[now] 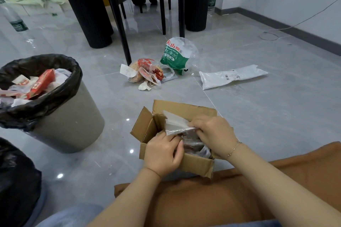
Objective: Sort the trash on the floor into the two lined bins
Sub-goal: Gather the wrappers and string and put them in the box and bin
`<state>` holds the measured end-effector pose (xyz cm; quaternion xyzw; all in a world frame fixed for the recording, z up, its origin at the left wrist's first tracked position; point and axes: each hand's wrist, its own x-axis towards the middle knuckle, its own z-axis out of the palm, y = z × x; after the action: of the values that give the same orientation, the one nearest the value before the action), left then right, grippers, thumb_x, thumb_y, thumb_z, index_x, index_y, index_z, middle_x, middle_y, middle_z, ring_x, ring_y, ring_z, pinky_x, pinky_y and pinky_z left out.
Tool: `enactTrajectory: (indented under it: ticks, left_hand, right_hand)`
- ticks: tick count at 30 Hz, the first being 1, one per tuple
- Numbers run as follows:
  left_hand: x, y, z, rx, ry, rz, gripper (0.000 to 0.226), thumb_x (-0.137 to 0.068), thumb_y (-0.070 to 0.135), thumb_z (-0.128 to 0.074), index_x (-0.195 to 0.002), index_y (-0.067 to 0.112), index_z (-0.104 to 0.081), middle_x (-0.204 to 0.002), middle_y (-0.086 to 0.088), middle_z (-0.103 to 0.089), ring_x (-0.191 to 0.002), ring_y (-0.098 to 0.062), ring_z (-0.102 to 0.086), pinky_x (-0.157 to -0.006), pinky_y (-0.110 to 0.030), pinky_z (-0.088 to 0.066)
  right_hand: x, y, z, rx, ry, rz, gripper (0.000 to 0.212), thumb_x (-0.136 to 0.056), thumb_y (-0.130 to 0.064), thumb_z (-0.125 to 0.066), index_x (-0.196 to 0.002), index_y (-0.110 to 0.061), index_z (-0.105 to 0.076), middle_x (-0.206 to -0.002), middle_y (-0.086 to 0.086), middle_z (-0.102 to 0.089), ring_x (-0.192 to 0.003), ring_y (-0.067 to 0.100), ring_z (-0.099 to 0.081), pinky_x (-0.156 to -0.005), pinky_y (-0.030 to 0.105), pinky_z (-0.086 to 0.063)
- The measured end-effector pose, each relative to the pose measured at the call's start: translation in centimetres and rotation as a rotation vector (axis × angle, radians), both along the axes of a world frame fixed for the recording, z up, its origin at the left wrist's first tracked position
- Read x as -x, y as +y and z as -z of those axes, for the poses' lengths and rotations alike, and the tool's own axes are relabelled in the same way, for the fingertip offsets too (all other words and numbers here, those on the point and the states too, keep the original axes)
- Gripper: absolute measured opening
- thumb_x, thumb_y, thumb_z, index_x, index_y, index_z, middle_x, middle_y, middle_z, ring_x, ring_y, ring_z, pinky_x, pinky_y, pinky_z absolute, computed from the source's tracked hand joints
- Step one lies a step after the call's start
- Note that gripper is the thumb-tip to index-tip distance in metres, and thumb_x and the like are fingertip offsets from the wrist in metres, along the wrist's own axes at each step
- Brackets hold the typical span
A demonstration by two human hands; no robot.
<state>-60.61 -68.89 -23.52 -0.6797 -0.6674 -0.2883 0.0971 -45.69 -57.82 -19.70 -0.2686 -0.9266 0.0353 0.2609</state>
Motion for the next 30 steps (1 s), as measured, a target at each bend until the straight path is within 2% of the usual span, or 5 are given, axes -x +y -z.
enactTrajectory:
  ticks: [8,12,16,23,30]
  left_hand:
    - [0.4,0.1,-0.2,-0.029,-0.114,0.043,0.02,-0.089,0.026,-0.048,-0.078,0.018,-0.063,-0.071,0.007,-0.061,-0.061,-0.008,-0.054,-0.051,-0.026,-0.048]
    - [0.3,0.7,-1.1,-0.068,-0.191,-0.043,0.023,-0.08,0.025,-0.061,-0.101,0.019,-0.055,-0.1,0.002,-0.054,-0.093,-0.012,-0.049,-0.081,-0.021,-0.042]
    - [1.6,2.2,-3.2,0.352,-0.086,0.07,0.039,-0.084,0.04,-0.056,-0.123,0.035,-0.054,-0.126,0.016,-0.051,-0.123,-0.006,-0.039,-0.104,-0.029,-0.028]
    - [2.1,4.1,-4.8,0.805,-0.177,0.098,0.02,-0.084,0.043,-0.061,-0.097,0.03,-0.052,-0.091,0.009,-0.061,-0.081,-0.01,-0.056,-0.065,-0.027,-0.045]
    - [1.1,5.2,-3.4,0.908,-0.129,0.056,0.045,-0.087,0.069,-0.04,-0.089,0.026,-0.052,-0.086,0.005,-0.061,-0.079,-0.016,-0.058,-0.066,-0.035,-0.048]
  right_hand:
    - [0.6,0.3,-0.2,0.24,-0.424,0.086,0.025,-0.082,-0.009,-0.047,-0.064,-0.025,-0.048,-0.071,0.0,-0.06,-0.068,0.021,-0.052,-0.047,0.026,-0.026]
    - [0.3,0.5,-0.2,0.289,-0.449,0.1,0.018,-0.082,-0.011,-0.049,-0.079,-0.022,-0.062,-0.077,0.0,-0.065,-0.076,0.021,-0.058,-0.056,0.03,-0.041]
    - [-0.8,1.1,-0.8,0.435,-0.434,0.02,0.018,-0.078,-0.013,-0.053,-0.086,-0.024,-0.065,-0.081,-0.002,-0.067,-0.079,0.016,-0.058,-0.067,0.035,-0.048]
    - [-1.6,0.9,-2.1,0.666,-0.335,-0.037,0.019,-0.075,-0.025,-0.067,-0.094,-0.025,-0.069,-0.088,-0.008,-0.067,-0.082,0.009,-0.06,-0.075,0.033,-0.051]
    - [-2.0,1.7,-1.5,0.589,-0.34,0.017,0.014,-0.085,-0.021,-0.06,-0.09,-0.024,-0.072,-0.081,-0.007,-0.07,-0.077,0.009,-0.061,-0.071,0.031,-0.051]
